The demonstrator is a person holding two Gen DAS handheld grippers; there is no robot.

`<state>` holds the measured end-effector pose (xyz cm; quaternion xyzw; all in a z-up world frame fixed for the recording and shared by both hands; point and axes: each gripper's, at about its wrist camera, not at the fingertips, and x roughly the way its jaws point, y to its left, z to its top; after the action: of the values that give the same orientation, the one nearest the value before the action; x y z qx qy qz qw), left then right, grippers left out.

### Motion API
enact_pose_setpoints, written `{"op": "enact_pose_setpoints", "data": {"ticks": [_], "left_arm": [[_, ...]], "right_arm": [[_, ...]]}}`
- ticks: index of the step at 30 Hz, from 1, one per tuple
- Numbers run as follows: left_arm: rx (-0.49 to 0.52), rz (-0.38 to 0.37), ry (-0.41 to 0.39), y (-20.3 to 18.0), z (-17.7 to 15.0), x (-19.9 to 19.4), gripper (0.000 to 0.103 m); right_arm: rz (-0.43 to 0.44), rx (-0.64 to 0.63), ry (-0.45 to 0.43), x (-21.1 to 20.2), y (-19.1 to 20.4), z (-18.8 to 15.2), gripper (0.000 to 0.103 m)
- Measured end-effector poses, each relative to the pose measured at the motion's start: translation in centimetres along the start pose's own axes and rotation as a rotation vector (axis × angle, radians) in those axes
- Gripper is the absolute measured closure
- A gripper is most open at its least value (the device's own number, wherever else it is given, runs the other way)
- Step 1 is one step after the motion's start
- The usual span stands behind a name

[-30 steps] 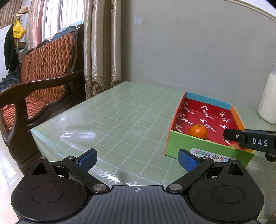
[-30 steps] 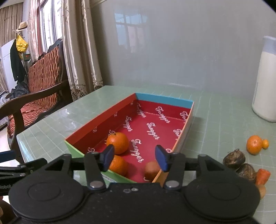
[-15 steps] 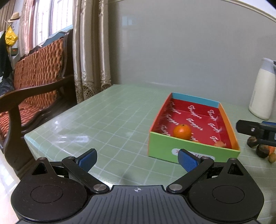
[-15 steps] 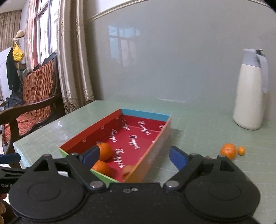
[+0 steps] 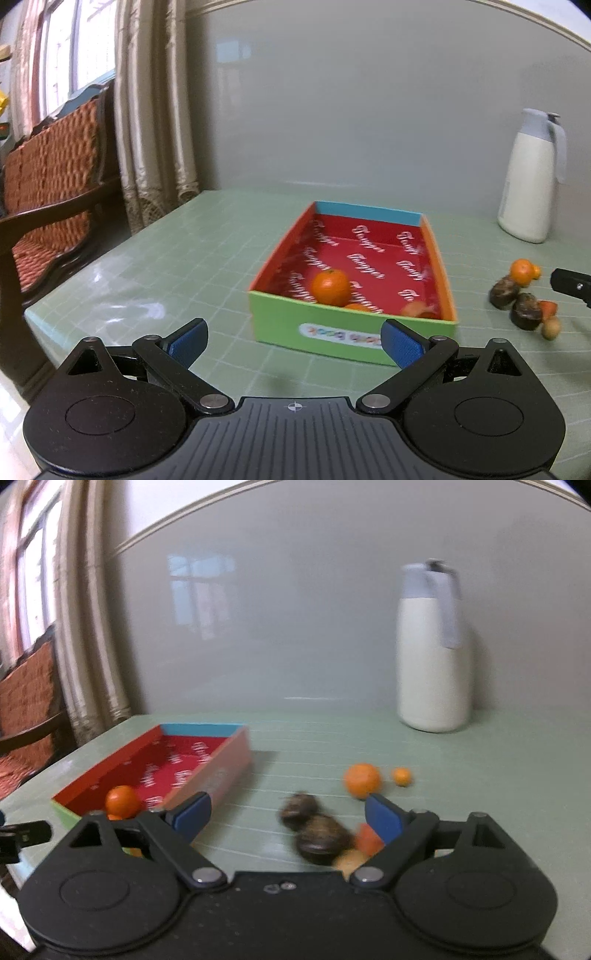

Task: Organize fruits
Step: 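Move the left gripper back to the water chestnuts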

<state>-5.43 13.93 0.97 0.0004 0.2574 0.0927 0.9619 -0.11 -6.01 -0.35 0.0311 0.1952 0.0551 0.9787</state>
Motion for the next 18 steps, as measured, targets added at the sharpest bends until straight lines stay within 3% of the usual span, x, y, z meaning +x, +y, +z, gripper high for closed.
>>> {"op": "enact_pose_setpoints", "data": {"ticks": [9, 18], "left_arm": [[0.077, -0.111, -0.009, -5.3, 0.4, -0.3, 0.004], [0.168, -0.22, 0.021, -11.9, -0.4, -0.2, 0.004]], "right_arm": [[-0.154, 0.054, -0.063, -2.7, -6.0, -1.4, 0.0], [-0.208, 0.156, -0.097, -4.8, -10.2, -2.3, 0.0]]}}
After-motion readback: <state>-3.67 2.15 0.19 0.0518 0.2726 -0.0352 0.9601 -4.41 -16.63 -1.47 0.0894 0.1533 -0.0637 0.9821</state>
